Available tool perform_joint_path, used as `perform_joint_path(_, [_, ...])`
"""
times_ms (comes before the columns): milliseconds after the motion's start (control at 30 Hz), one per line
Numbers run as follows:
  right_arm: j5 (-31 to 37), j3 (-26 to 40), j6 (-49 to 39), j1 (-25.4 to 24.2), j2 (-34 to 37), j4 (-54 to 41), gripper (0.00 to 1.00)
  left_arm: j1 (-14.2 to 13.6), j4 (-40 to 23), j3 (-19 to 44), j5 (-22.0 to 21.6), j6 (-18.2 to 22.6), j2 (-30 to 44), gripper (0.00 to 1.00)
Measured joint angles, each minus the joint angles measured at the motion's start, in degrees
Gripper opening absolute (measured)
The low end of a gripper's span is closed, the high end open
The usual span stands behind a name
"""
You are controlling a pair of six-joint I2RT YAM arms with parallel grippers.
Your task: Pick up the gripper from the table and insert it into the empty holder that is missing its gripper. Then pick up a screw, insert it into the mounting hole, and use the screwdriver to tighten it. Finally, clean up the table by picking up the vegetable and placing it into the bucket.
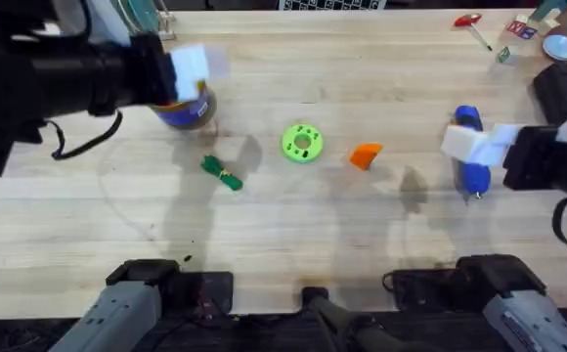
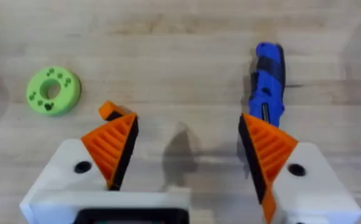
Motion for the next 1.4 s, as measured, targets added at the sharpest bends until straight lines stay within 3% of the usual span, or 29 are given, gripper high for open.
perform_joint_path(200, [0.0, 0.0, 0.0, 0.0, 0.0, -6.16, 0.98, 0.0, 5.28, 0.0, 4.75, -11.65, 0.0, 0.985])
perform_joint_path(400, [0.0, 0.0, 0.0, 0.0, 0.0, -12.33, 0.98, 0.02, -1.7, 0.0, 7.68, -25.82, 0.0, 0.986])
perform_joint_path(567, [0.0, 0.0, 0.0, 0.0, 0.0, -13.65, 0.98, 0.0, -5.52, 0.0, 6.54, -30.61, 0.0, 0.985])
perform_joint_path(700, [0.0, 0.0, 0.0, 0.0, 0.0, -13.66, 0.98, -1.32, 3.07, -0.01, 5.55, -24.85, -0.01, 0.985])
perform_joint_path(933, [0.0, 0.0, 0.0, 0.0, 0.0, -13.67, 0.98, -6.48, 17.36, -2.95, 3.65, -8.64, -2.07, 0.985])
perform_joint_path(1033, [0.0, 0.0, 0.0, 0.0, 0.0, -13.65, 0.98, -8.46, 26.4, -10.3, 3.2, -4.23, -7.93, 0.985])
perform_joint_path(1167, [0.0, 0.0, 0.0, 0.0, -0.02, -13.64, 0.98, -11.57, 37.32, -22.53, 3.18, -1.53, -19.11, 0.985])
perform_joint_path(1400, [0.0, 0.0, 0.0, 0.0, 0.0, -13.65, 0.979, -16.01, 46.32, -39.06, 3.04, 0.08, -34.61, 0.985])
